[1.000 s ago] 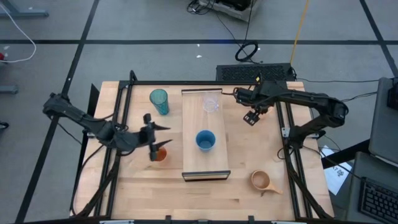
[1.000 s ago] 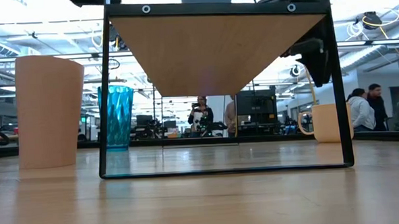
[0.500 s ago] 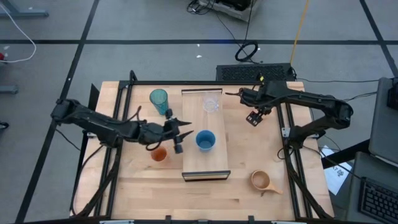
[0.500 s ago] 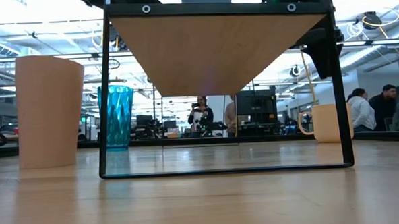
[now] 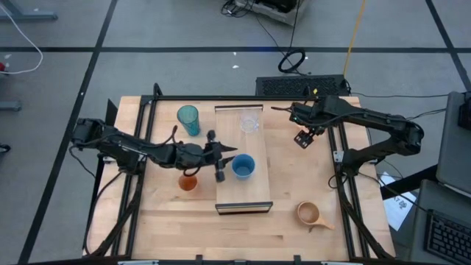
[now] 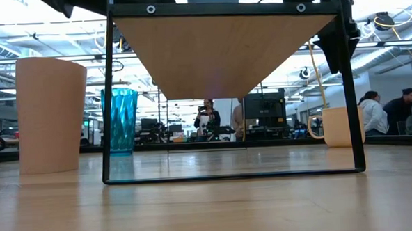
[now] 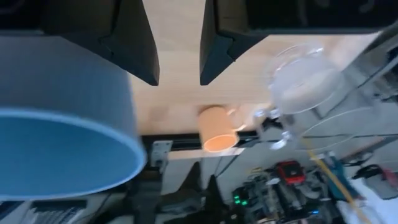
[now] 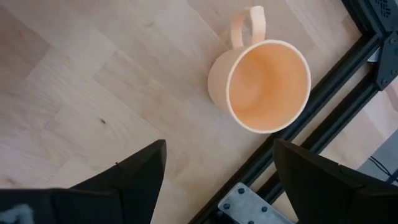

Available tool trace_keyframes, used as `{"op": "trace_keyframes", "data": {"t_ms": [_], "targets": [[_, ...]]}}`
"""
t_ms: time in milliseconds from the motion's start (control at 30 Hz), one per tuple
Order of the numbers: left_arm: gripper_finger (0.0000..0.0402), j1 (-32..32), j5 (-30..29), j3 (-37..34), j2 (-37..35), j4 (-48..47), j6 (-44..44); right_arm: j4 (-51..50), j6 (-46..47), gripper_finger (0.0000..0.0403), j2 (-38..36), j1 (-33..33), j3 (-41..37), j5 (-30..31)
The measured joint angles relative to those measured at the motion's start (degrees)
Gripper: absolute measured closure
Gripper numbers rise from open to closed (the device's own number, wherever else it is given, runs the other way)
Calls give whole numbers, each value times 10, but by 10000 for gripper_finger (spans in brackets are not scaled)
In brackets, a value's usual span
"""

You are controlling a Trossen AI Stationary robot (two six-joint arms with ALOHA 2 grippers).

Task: Stack small to large cups/mugs on shelf
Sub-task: Put the light blue cup on the shelf

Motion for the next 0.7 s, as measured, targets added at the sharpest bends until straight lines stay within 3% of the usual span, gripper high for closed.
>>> {"op": "trace_keyframes", "data": {"t_ms": [700], "targets": [[284,-24,76,0,0,19,-22,1,-4,118,0,0,0,0]]}}
